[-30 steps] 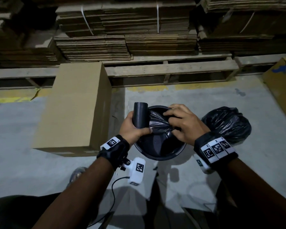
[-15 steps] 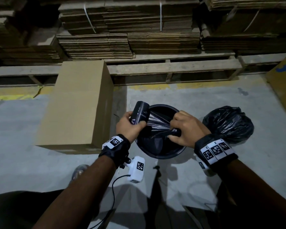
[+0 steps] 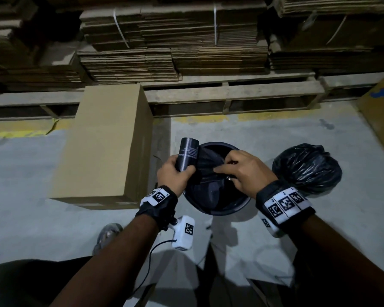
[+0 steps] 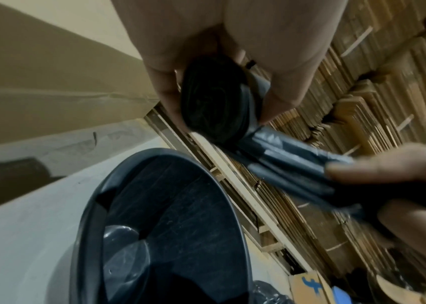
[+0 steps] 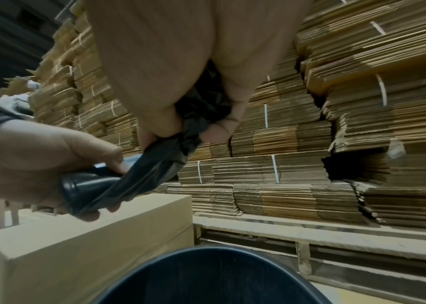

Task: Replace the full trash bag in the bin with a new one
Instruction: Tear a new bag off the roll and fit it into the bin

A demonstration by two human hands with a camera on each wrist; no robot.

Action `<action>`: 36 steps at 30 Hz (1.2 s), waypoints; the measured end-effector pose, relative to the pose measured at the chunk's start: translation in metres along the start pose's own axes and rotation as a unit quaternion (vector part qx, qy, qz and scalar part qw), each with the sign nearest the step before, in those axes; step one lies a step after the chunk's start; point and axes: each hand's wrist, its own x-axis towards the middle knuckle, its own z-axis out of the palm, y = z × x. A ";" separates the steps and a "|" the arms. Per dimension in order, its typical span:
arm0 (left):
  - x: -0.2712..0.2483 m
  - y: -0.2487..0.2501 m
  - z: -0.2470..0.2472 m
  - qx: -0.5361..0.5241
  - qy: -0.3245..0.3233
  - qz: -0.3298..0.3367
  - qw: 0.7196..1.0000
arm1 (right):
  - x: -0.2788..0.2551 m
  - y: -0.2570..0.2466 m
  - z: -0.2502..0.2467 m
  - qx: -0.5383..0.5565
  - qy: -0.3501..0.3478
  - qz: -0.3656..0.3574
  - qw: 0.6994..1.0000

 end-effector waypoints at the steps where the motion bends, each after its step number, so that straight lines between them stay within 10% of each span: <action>1: 0.001 0.000 0.000 -0.012 -0.005 -0.011 1.000 | 0.000 0.001 0.000 -0.002 0.003 0.003 1.000; 12: 0.000 -0.007 0.007 -0.099 -0.069 -0.039 0.992 | 0.000 -0.003 0.007 -0.064 0.021 0.044 0.997; 19: 0.020 -0.016 -0.018 -0.074 -0.015 -0.048 0.996 | -0.002 0.001 -0.010 -0.151 0.108 0.111 0.976; 36: 0.069 -0.122 -0.125 0.186 0.164 -0.122 0.961 | 0.059 -0.103 0.069 -0.112 0.065 0.071 0.989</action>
